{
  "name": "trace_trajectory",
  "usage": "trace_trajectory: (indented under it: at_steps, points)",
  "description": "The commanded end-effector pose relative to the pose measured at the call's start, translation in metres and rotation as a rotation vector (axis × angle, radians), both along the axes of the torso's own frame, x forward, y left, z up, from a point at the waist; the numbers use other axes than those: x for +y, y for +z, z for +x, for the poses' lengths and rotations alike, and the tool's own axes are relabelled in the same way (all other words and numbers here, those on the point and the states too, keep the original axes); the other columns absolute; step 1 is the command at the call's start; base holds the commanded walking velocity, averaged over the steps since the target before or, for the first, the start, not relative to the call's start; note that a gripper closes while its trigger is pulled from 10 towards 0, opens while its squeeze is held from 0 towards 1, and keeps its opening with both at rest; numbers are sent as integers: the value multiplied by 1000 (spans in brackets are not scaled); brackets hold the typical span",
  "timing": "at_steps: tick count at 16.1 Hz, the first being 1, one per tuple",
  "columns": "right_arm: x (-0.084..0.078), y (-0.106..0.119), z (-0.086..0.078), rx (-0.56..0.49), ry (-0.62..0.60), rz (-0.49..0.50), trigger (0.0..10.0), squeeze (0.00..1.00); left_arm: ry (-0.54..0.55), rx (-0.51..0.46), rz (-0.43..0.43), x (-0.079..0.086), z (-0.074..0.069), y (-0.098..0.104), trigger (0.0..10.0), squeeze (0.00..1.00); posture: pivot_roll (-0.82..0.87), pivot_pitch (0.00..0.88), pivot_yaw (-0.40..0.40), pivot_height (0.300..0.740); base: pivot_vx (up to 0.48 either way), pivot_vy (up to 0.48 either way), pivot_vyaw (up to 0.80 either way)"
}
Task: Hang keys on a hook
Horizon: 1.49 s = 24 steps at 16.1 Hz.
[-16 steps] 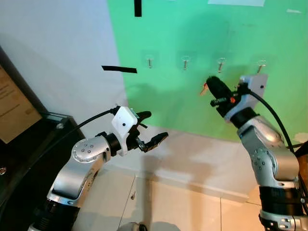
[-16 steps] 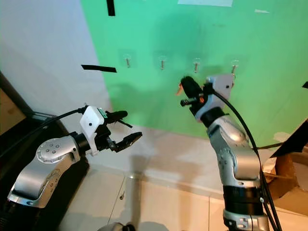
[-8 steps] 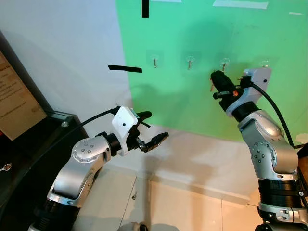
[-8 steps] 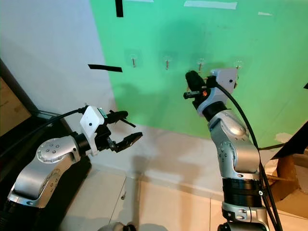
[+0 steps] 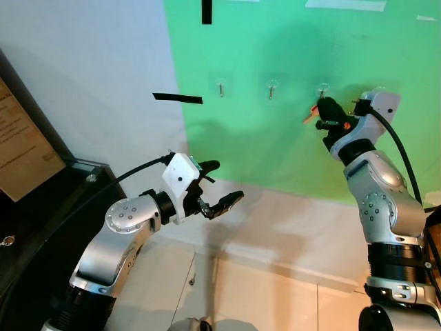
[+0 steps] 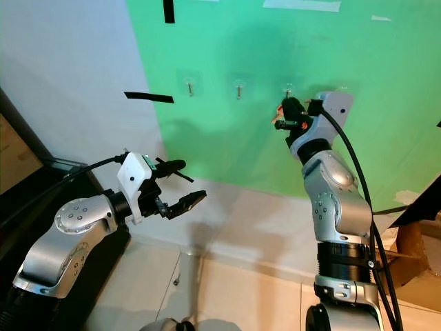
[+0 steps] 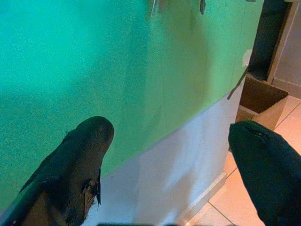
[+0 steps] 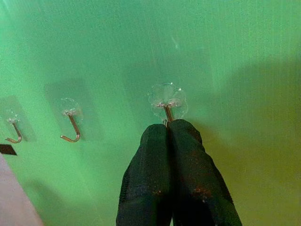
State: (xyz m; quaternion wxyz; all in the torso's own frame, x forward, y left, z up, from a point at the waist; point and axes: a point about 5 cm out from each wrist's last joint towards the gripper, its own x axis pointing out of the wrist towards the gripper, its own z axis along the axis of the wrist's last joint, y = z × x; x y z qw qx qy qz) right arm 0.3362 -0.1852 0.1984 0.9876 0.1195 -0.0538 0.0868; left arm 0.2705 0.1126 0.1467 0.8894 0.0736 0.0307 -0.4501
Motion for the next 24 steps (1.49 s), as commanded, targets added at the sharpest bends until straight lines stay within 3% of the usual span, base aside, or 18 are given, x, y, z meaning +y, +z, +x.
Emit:
trace_trajectory:
  at_steps: [1, 9, 14, 24]
  points:
    - [0, 4, 2, -11, -13, 13, 10000, 0, -20, -23, 6, -2, 0, 7, 10000, 0, -81, 0, 74, 740, 0, 0, 0]
    - [-15, -8, 11, 92, -136, 80, 10000, 0, -28, -19, 8, -2, 1, 7, 10000, 0, -84, 0, 78, 740, 0, 0, 0]
    - [-17, -12, 10, 133, -111, 160, 10000, 0, -41, -14, 8, -4, 0, 7, 10000, 0, -86, 0, 80, 740, 0, 0, 0]
    - [-26, -36, 10, 338, -159, 552, 10000, 0, -54, -1, 10, -5, -1, 6, 10000, 0, -83, 0, 76, 740, 0, 0, 0]
